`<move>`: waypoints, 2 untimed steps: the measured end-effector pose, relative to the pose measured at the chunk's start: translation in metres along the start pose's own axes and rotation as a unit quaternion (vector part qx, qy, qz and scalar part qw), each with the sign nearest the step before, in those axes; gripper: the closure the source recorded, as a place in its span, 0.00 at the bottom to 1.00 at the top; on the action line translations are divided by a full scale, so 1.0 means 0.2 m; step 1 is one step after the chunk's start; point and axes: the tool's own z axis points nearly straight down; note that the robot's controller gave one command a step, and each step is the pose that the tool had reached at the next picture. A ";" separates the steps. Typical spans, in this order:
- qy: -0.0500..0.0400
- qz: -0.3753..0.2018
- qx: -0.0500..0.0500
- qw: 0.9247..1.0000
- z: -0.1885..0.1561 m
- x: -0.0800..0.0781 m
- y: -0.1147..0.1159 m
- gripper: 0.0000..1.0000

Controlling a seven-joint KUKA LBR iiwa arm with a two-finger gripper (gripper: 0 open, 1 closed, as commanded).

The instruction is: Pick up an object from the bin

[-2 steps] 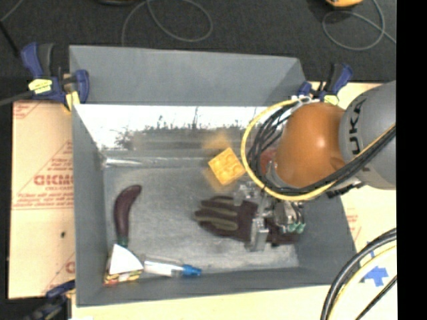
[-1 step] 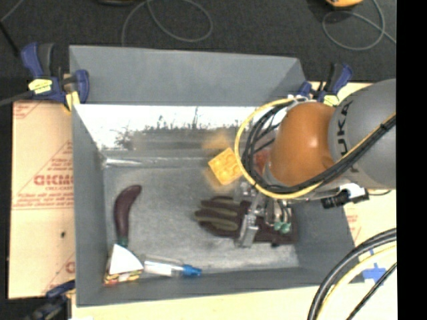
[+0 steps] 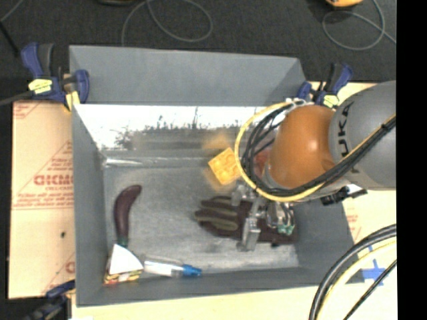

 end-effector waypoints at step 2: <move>-0.002 -0.074 -0.001 0.997 0.06 -0.06 0.00 0.00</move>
Offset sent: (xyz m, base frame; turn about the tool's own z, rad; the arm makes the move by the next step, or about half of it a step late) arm 0.0189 -0.0017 -0.0250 -0.0560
